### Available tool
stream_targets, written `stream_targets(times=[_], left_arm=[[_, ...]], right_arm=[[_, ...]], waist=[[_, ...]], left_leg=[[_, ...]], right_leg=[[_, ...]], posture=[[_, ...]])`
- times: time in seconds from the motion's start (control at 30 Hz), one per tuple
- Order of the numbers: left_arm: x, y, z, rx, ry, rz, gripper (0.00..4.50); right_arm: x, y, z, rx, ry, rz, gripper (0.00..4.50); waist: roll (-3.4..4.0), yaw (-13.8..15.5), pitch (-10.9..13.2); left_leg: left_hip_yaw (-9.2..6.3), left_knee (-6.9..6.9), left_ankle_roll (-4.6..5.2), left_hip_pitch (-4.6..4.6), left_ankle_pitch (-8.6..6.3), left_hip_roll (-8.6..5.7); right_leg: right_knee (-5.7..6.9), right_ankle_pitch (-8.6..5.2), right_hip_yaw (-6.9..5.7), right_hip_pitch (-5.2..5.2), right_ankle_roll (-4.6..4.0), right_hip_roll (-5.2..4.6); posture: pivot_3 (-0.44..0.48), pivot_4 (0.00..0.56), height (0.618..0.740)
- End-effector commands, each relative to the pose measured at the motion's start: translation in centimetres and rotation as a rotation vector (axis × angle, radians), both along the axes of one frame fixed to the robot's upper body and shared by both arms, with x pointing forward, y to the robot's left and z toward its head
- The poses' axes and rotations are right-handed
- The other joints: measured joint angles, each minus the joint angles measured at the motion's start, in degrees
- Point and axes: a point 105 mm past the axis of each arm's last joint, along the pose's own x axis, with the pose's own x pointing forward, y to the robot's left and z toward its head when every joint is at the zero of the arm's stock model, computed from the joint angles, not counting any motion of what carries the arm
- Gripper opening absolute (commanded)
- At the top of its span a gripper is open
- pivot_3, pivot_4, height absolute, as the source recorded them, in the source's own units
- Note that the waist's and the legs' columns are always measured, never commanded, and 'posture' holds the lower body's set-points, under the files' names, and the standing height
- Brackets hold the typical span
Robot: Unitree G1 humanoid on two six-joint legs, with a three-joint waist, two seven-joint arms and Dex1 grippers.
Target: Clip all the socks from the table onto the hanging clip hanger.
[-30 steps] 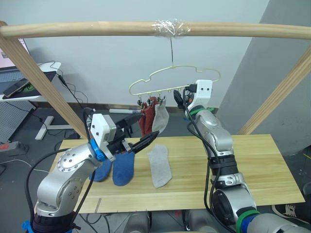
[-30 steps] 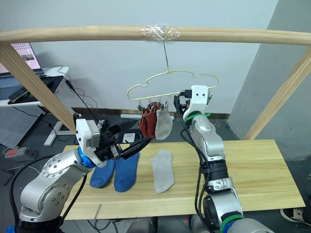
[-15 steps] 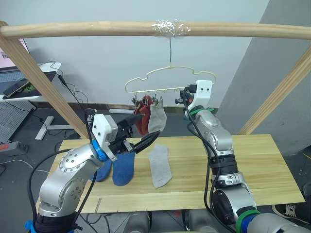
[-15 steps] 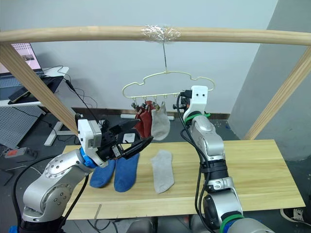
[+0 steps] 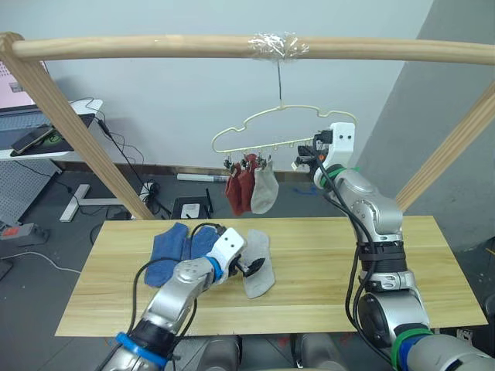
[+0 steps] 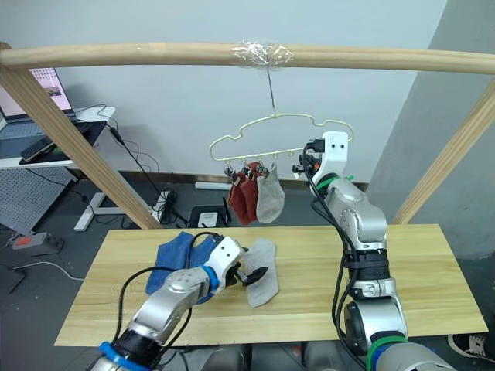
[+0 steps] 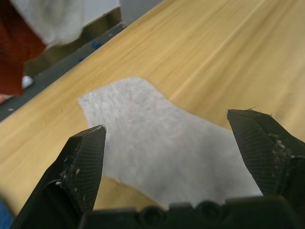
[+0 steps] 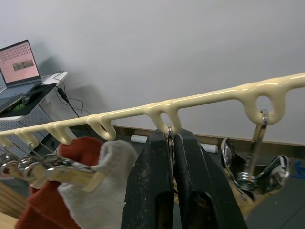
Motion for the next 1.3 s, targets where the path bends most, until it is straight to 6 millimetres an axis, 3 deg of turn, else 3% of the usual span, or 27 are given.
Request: stream_targets(times=[0.03, 0.13, 0.3, 0.53, 0.7, 0.83, 0.97, 1.13, 1.3], left_arm=[[1.1, 0.5, -2.1, 0.128, -0.016, 0.002, 4.50], [0.8, 0.9, -4.4, 0.215, 0.040, -0.047, 4.50], [-0.8, 0.0, -5.8, 0.209, 0.113, -0.157, 3.28], [-1.5, -0.6, -5.1, 0.182, 0.040, -0.219, 1.35], [-1.0, -1.7, -2.5, -0.030, -0.016, -0.160, 0.08], [-0.1, -2.5, 1.6, -0.241, -0.131, -0.139, 0.03], [1.1, -2.5, 6.1, -0.321, -0.296, -0.133, 0.03], [1.5, -3.6, 9.1, -0.350, -0.382, -0.158, 0.03], [1.6, -4.6, 9.9, -0.367, -0.389, -0.174, 0.03]], right_arm=[[-0.6, -0.7, -0.1, 0.003, 0.012, -0.027, 0.03], [-1.0, -0.9, -0.3, 0.005, 0.022, -0.041, 0.03], [-1.4, -1.4, -0.4, 0.003, 0.028, -0.059, 0.00], [-1.2, -1.9, -0.2, 0.005, 0.024, -0.074, 0.00], [-1.0, -2.1, -0.1, 0.002, 0.020, -0.064, 0.00], [-1.1, -1.9, 0.2, 0.019, 0.027, -0.014, 0.00], [-1.9, -1.4, 0.5, 0.086, 0.110, 0.094, 0.00], [-3.3, -0.7, 0.8, 0.241, 0.245, 0.210, 0.00], [-3.6, -0.8, 1.2, 0.288, 0.283, 0.221, 0.00]], waist=[[0.00, -0.17, 0.00], [-0.01, -0.27, -0.04], [0.06, -0.24, -0.40], [0.08, -0.32, -0.55], [0.08, -0.22, -0.55], [0.06, -0.18, -0.52], [0.07, -0.17, -0.51], [0.07, -0.22, -0.51], [0.08, -0.30, -0.50]], left_leg=[[-0.01, 0.02, 0.00, 0.00, 0.00, 0.00], [-0.01, 0.03, 0.00, 0.03, 0.00, 0.00], [0.01, 0.11, 0.00, 0.07, 0.00, -0.05], [0.00, 0.11, 0.02, 0.17, 0.01, -0.03], [-0.01, 0.11, 0.01, 0.14, 0.01, -0.04], [-0.03, 0.12, 0.02, 0.06, 0.01, -0.03], [-0.02, 0.12, 0.02, 0.02, 0.02, 0.00], [-0.01, 0.11, 0.02, -0.01, 0.02, -0.01], [0.00, 0.11, 0.03, -0.04, 0.01, -0.02]], right_leg=[[0.03, 0.00, 0.00, -0.01, 0.00, 0.00], [0.08, -0.09, -0.01, -0.01, 0.15, 0.00], [0.10, -0.12, 0.02, 0.08, 0.24, -0.04], [0.16, -0.15, 0.02, 0.12, 0.29, -0.03], [0.15, -0.15, 0.03, 0.12, 0.28, -0.04], [0.15, -0.15, -0.01, 0.06, 0.28, -0.04], [0.13, -0.14, -0.02, 0.05, 0.27, -0.04], [0.11, -0.11, -0.01, 0.05, 0.20, -0.04], [0.07, -0.12, -0.01, 0.04, 0.22, -0.04]], posture=[[-0.031, 0.139, 0.740], [-0.042, 0.137, 0.740], [-0.058, 0.136, 0.740], [-0.052, 0.135, 0.740], [-0.038, 0.134, 0.740], [-0.034, 0.135, 0.740], [-0.033, 0.136, 0.740], [-0.037, 0.136, 0.740], [-0.040, 0.135, 0.740]])
